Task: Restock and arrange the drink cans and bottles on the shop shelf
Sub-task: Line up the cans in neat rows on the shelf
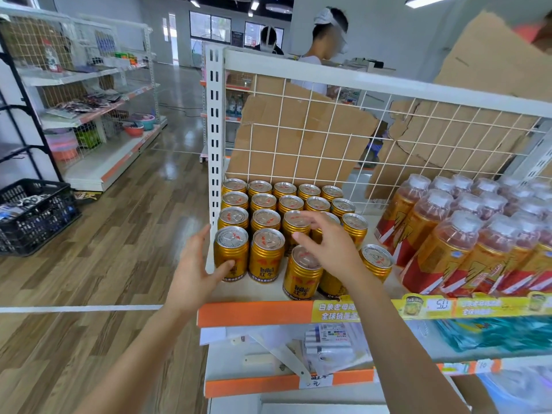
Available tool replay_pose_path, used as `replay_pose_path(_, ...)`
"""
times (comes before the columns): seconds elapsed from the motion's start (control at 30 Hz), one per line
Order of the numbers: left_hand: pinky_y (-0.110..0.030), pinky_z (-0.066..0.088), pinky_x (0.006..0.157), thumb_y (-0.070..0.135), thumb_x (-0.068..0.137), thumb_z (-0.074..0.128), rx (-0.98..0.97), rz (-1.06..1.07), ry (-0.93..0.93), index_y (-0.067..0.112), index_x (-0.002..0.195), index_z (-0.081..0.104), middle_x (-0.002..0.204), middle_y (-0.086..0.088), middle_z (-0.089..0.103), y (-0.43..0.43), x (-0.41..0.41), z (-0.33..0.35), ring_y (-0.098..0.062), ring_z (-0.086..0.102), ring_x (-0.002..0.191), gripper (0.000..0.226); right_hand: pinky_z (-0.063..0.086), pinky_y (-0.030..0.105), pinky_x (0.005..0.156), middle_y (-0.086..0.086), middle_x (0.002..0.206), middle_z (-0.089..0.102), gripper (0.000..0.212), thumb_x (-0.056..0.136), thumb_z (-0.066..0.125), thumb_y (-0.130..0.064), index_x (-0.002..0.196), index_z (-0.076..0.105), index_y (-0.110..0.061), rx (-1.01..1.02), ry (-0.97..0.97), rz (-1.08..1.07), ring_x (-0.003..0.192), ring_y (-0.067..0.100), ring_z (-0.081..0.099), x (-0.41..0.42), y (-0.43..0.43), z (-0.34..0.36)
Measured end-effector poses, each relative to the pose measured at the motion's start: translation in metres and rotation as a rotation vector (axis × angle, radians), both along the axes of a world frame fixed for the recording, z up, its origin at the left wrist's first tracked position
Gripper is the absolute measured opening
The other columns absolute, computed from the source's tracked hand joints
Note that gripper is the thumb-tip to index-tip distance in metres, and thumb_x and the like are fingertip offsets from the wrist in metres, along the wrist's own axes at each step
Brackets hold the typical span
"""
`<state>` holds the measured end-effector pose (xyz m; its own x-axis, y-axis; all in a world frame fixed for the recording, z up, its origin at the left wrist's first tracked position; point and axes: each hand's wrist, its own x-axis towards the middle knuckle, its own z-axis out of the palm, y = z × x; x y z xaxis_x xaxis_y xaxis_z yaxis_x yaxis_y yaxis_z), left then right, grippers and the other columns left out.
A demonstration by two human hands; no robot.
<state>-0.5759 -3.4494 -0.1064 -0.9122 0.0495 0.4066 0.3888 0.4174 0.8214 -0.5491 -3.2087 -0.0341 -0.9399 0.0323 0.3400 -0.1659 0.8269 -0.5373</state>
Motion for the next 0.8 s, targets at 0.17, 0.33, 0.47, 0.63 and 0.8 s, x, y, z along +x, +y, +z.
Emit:
replay_pose_path(0.17, -0.002, 0.027, 0.093, 0.040, 0.083, 0.051, -0.134, -0.165, 0.219, 0.020, 0.117, 0.056, 0.120, 0.011, 0.053, 0.025, 0.006, 0.036, -0.003, 0.046, 0.113, 0.040, 0.046, 0.035, 0.092, -0.007, 0.124, 0.059, 0.035, 0.089, 0.060, -0.028, 0.124, 0.056, -0.025, -0.026, 0.069, -0.095, 0.110, 0.010, 0.055, 0.034, 0.051, -0.005)
replay_pose_path(0.33, -0.023, 0.041, 0.092, 0.050, 0.084, 0.040, -0.338, -0.374, 0.230, 0.022, 0.119, 0.058, 0.117, 0.014, 0.054, 0.071, -0.004, 0.046, -0.006, 0.050, 0.110, 0.047, 0.049, 0.042, 0.091, -0.005, 0.122, 0.058, 0.040, 0.088, 0.056, -0.045, 0.121, 0.058, -0.023, 0.073, 0.032, -0.076, 0.114, 0.010, 0.051, 0.048, 0.083, -0.017)
replay_pose_path(0.47, -0.020, 0.030, 0.099, 0.063, 0.086, 0.037, -0.511, -0.470, 0.268, 0.025, 0.126, 0.053, 0.129, 0.011, 0.052, 0.092, -0.013, 0.038, -0.001, 0.041, 0.120, 0.058, 0.042, 0.035, 0.099, -0.010, 0.125, 0.056, 0.056, 0.082, 0.042, -0.060, 0.123, 0.057, -0.026, 0.128, 0.021, -0.027, 0.114, -0.009, 0.034, 0.044, 0.093, -0.021)
replay_pose_path(0.63, -0.028, 0.036, 0.101, 0.076, 0.078, 0.038, -0.695, -0.522, 0.264, 0.028, 0.132, 0.048, 0.133, 0.011, 0.051, 0.100, -0.023, 0.032, -0.005, 0.044, 0.122, 0.074, 0.027, 0.030, 0.107, -0.016, 0.140, 0.043, 0.080, 0.070, 0.037, -0.073, 0.139, 0.040, -0.033, 0.241, -0.124, 0.083, 0.131, 0.008, 0.036, 0.029, 0.092, -0.024)
replay_pose_path(0.8, -0.029, 0.043, 0.095, 0.070, 0.073, 0.045, -0.743, -0.515, 0.220, 0.027, 0.131, 0.049, 0.124, 0.012, 0.054, 0.106, -0.026, 0.036, -0.007, 0.049, 0.114, 0.072, 0.030, 0.023, 0.102, -0.016, 0.140, 0.037, 0.076, 0.081, 0.058, -0.059, 0.144, 0.027, -0.033, 0.323, -0.205, 0.143, 0.127, 0.006, 0.036, 0.018, 0.092, -0.016)
